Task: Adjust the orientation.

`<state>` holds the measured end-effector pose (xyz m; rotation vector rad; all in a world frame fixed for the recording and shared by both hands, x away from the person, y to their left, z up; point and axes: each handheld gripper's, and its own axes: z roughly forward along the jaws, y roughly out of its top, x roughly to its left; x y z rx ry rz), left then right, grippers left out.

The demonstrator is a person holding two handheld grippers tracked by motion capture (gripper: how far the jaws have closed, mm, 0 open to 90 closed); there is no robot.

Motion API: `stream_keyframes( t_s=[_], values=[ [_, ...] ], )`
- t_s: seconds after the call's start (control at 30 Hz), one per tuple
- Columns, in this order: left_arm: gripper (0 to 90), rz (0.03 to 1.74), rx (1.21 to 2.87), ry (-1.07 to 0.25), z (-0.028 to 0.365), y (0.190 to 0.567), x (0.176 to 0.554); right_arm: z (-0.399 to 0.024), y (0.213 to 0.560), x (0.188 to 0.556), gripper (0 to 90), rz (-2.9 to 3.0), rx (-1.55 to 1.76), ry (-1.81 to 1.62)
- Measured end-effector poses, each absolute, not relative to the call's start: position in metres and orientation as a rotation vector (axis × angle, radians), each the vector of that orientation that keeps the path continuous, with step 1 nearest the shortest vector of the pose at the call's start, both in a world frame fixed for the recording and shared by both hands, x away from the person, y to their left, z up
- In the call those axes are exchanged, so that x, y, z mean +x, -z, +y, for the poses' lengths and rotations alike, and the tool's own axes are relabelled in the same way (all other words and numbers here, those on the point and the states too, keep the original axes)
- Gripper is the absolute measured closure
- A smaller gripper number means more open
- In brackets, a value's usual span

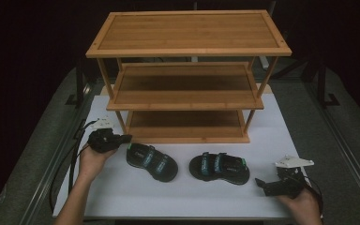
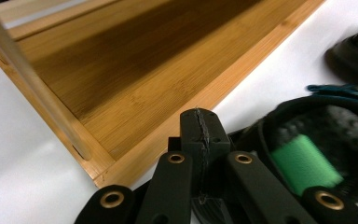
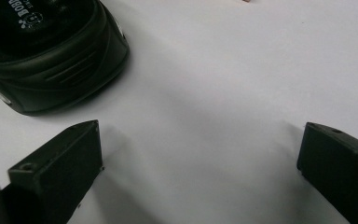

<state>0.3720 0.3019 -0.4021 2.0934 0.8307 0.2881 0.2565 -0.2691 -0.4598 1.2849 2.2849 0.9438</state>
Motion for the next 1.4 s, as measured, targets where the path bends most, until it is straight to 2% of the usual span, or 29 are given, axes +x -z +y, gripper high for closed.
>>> stream_keyframes(
  t_s=[0.47, 0.73, 1.4],
  values=[
    [90.0, 0.84, 2.145, -0.193, 0.29, 0.429, 0.39, -0.269, 0.46, 0.256, 0.0, 2.285, 1.284, -0.943],
    [90.0, 0.841, 2.147, -0.177, 0.292, 0.429, 0.389, -0.269, 0.46, 0.256, 0.0, 2.284, 1.284, -0.944],
    [90.0, 0.826, 2.2, -0.185, 0.305, 0.425, 0.358, -0.269, 0.46, 0.256, 0.0, 2.285, 1.283, -0.944]
  ],
)
